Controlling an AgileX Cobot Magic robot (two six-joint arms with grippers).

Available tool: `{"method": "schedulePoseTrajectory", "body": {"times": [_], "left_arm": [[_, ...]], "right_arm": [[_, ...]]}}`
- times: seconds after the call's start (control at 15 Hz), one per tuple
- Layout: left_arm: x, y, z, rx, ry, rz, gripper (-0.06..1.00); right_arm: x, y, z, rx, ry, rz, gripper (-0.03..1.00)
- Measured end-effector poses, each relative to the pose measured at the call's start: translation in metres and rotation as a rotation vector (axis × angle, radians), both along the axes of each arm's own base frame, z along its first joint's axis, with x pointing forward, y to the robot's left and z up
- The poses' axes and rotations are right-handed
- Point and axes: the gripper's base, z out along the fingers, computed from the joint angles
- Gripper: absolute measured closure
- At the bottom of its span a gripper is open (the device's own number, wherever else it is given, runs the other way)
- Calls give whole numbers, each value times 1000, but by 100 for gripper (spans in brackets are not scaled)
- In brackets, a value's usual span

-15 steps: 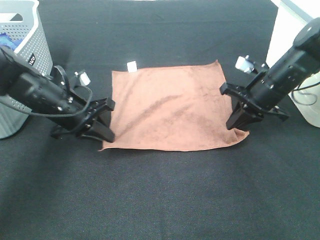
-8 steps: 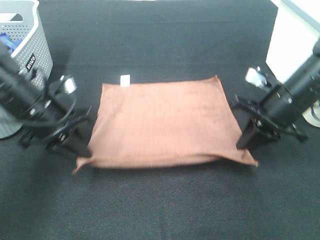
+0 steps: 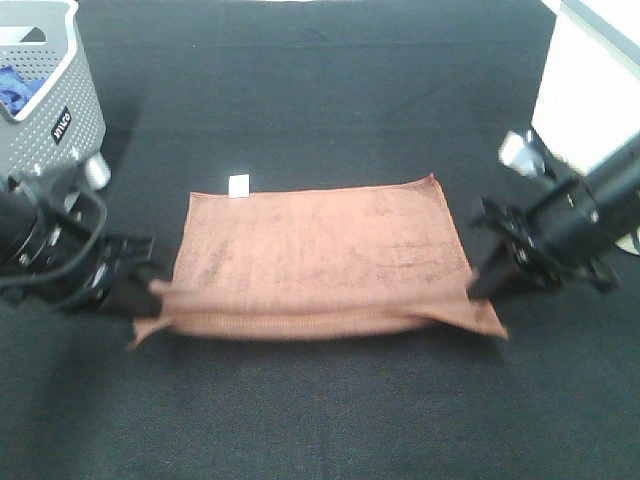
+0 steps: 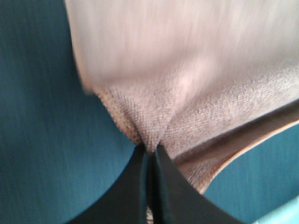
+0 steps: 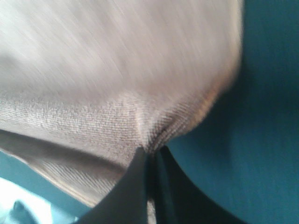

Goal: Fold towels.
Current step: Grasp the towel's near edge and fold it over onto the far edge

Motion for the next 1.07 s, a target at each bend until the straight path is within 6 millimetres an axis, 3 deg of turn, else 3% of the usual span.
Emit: {"method": "schedulePoseTrajectory", "body": {"times": [0.13,0.2,0.4,0.47,0.73,0.87,1.07], "left_arm": [[15,-1,9,9,-114,12,94],[15,-1,9,9,-114,12,94],[48,-6,12,34,-207,17,94],[60,-8,11,46,-233,24,94],[107,-18,-3,69,-276,22,94],[127,-25,-24,79,-256,-3,94],[142,-29,-32,79,-262,-9,89]], "right_arm": [[24,2,17,15,-135,2,97],[24,2,17,15,-135,2,97],[63,5,28,21,-223,0,97],[84,6,25,21,-240,-8,97],[131,6,12,-13,-274,-27,97],[150,5,-6,-32,-250,-52,96],[159,6,-23,-30,-220,-83,85]]}}
